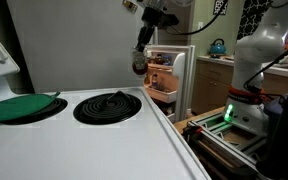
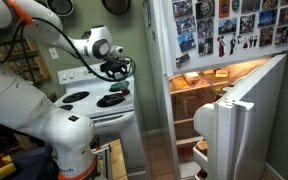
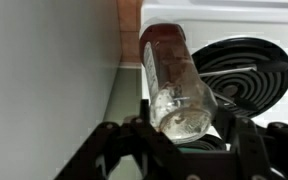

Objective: Put the sauce bottle on the second shelf of the fridge door

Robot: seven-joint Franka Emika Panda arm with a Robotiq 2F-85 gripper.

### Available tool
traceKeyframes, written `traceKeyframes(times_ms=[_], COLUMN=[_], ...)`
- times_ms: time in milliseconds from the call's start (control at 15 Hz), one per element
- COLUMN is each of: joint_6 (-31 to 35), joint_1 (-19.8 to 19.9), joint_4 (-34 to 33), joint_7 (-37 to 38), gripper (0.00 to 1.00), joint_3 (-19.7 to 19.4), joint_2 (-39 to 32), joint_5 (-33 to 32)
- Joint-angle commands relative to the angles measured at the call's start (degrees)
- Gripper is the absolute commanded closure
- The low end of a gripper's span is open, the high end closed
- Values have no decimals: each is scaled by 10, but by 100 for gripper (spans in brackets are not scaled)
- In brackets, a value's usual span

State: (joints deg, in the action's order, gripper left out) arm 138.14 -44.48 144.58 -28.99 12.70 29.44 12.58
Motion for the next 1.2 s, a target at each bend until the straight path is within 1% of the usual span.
traceKeyframes(times_ms=[0,133,200,267,600,667,867,1067,1133], joint_6=[-108,-159,-122,-131,-129,-129,-130,-125,-124], joint_1=[41,52,37,41,40,40,60,87,102], joint_4=[10,12,-3,-3,-2,-2,33,74,89], joint_7=[89,106,78,79,79,79,79,66,66], gripper=[63,63,63,38,38,63,63,63,63], joint_3=[14,8,4,2,4,4,-20,-46,-51], joint_2=[97,129,84,95,85,84,92,116,126], joint_5=[-68,-76,-56,-57,-57,-57,-55,-56,-62])
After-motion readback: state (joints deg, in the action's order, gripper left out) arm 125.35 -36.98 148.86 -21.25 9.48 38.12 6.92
